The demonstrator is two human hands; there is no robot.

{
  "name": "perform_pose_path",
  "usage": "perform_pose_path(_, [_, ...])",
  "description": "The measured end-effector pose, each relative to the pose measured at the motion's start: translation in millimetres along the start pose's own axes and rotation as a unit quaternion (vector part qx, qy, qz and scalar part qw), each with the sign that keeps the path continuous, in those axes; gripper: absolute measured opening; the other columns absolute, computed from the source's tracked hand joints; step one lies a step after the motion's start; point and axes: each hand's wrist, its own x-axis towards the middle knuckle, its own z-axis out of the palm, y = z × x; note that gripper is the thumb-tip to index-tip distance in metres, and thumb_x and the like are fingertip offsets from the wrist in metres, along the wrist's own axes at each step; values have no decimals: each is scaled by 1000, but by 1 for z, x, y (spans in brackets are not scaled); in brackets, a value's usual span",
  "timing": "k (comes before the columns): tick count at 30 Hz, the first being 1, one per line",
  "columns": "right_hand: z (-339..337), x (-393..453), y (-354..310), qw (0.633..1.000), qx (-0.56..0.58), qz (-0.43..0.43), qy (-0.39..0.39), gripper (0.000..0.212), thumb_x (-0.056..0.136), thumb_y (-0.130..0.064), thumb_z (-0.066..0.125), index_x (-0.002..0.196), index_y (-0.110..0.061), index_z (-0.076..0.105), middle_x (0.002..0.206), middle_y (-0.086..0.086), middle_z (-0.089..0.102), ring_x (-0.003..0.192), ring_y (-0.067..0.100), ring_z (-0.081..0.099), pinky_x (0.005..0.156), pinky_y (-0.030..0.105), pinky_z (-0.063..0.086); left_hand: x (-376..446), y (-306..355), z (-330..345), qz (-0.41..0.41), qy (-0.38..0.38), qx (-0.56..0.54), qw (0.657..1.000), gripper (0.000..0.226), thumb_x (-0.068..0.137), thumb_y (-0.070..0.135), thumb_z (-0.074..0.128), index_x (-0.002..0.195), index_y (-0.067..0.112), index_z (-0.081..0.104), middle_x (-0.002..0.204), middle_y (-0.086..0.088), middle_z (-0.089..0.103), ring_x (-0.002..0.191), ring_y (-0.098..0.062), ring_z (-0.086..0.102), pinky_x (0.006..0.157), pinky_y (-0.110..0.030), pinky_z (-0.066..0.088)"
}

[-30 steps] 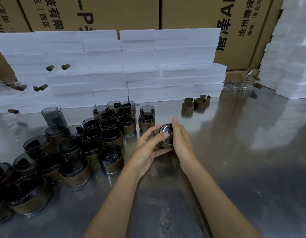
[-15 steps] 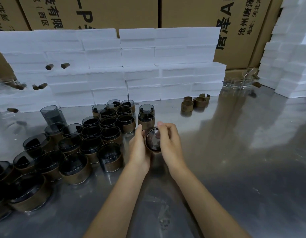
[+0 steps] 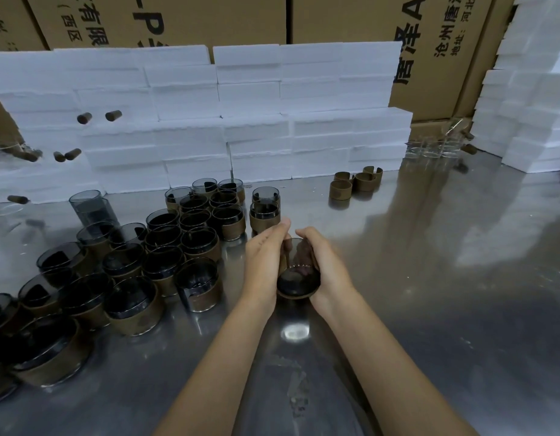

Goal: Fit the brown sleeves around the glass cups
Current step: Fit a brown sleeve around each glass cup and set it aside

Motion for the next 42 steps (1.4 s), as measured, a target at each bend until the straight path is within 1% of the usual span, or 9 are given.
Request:
perform_pose_path(8, [-4,2,2,1000,-15,-1,-20,37,85,-18,71,48,-18,70,61,8,65,58,22,65,65,33,54,-2,0,1,-22,19,-8,1000,46,93,29,74,52,21,55,65,-8,47,65,-25,50,60,-32,43])
perform_pose_path(13, [-3,2,1,1000,-17,6,-25,35,85,-18,72,50,-18,69,58,7,63,55,22,64,64,33,53,-5,2,3,-20,8,-26,999,32,93,30,74,77,9,56,85,-14,46,80,-30,44,66,-36,37])
perform_pose_path(19, [-2,-2,-2,999,-34,23,-27,24,82,-24,75,60,-16,69,68,12,66,62,26,66,67,35,54,-5,1,2,-29,19,-23,999,44,92,31,75,60,16,50,65,-8,42,63,-24,43,60,-34,37])
perform_pose_path(24, [-2,-2,-7,999,-33,-21,19,51,89,-38,70,46,-23,47,53,0,43,48,17,48,58,30,42,0,-1,2,-21,-1,19,1000,54,95,38,71,44,24,58,51,4,57,46,-7,54,48,-18,44])
perform_pose_path(28, [-11,3,-20,977,-114,-155,95,64,100,-53,50,47,-20,38,46,-2,34,42,13,37,43,19,33,-3,6,-2,-45,-104,98,989,38,87,55,74,90,17,75,93,-11,76,80,-16,72,73,-25,55])
perform_pose_path(33, [-28,10,-27,955,-144,-232,118,71,106,-55,36,53,-8,46,45,2,44,44,12,46,45,16,38,-16,2,2,-93,-223,107,964,83,56,45,91,128,20,59,114,-10,74,95,-22,76,69,-35,59])
perform_pose_path(37, [-27,10,-30,974,-90,-192,75,59,104,-47,41,58,-20,66,69,-2,68,64,6,61,59,17,47,-14,0,5,-86,-155,5,984,76,63,19,95,128,10,56,101,-10,78,90,-28,76,79,-41,63])
perform_pose_path(40, [-29,9,-31,986,-64,-157,-5,36,103,-34,43,103,-22,77,117,2,71,100,12,63,88,30,47,-10,8,2,-119,-136,-160,970,51,77,18,76,121,-2,61,101,-17,70,92,-27,71,70,-33,62])
perform_pose_path(42, [-29,7,-29,990,-53,-119,-56,33,102,-33,47,116,-19,72,119,3,71,102,16,62,91,35,46,-7,10,-1,-143,-136,-237,951,49,84,20,67,126,-4,60,111,-22,66,103,-34,69,80,-35,63])
